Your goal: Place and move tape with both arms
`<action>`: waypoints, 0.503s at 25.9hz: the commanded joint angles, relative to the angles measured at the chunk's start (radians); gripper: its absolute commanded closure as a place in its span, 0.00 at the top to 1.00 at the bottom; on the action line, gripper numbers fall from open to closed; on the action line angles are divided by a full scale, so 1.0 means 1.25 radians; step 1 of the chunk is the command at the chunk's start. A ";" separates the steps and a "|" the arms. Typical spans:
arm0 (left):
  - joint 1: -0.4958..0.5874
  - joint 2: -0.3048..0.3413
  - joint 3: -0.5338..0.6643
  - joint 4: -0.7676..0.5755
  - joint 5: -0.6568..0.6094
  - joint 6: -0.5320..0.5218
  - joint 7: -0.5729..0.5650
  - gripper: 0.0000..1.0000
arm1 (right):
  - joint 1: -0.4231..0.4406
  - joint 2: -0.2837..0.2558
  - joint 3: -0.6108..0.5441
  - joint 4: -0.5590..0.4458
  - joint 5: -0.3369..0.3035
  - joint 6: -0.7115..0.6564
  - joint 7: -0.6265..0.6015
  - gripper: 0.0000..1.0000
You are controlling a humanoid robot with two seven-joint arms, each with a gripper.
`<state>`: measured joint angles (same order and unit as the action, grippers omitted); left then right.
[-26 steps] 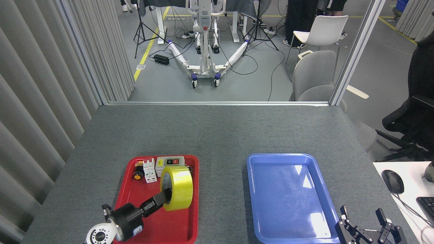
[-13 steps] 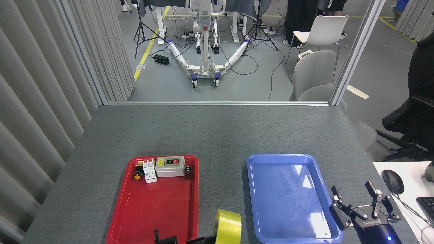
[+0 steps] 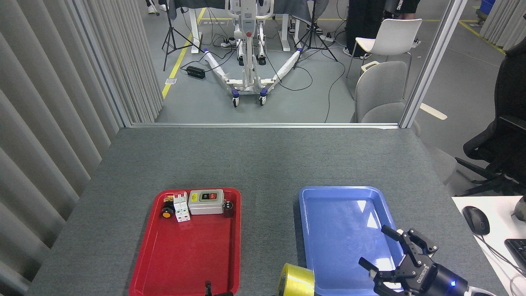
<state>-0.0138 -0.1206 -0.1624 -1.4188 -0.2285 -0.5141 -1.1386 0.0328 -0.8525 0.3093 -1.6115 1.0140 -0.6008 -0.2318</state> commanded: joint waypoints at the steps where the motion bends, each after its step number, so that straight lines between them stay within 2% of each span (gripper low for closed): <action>1: -0.005 0.000 0.001 0.006 0.001 0.004 0.002 0.00 | -0.003 -0.033 0.051 0.006 -0.130 -0.106 0.009 1.00; 2: -0.005 0.000 0.004 0.005 0.001 0.004 0.002 0.00 | 0.001 -0.033 0.048 0.006 -0.171 -0.144 0.042 1.00; 4: -0.005 0.001 0.007 0.005 0.002 0.004 0.000 0.00 | 0.003 -0.013 0.038 0.006 -0.239 -0.148 0.144 1.00; 6: -0.005 0.001 0.021 0.004 0.002 0.003 -0.001 0.00 | 0.022 0.054 0.009 0.006 -0.303 -0.148 0.277 1.00; 8: -0.005 0.001 0.027 0.001 0.002 0.000 -0.002 0.00 | 0.054 0.137 -0.060 0.006 -0.358 -0.148 0.430 1.00; 11: -0.005 0.002 0.034 0.000 0.002 -0.002 -0.005 0.00 | 0.087 0.272 -0.142 0.006 -0.373 -0.148 0.625 1.00; 12: -0.005 0.001 0.039 0.000 0.004 -0.002 -0.006 0.00 | 0.087 0.300 -0.151 0.004 -0.373 -0.148 0.665 1.00; 13: -0.005 0.001 0.040 0.000 0.004 -0.004 -0.006 0.00 | 0.087 0.308 -0.153 0.004 -0.374 -0.148 0.690 1.00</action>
<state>-0.0199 -0.1190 -0.1217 -1.4181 -0.2254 -0.5148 -1.1435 0.1243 -0.5652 0.1691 -1.6050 0.5666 -0.7830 0.4633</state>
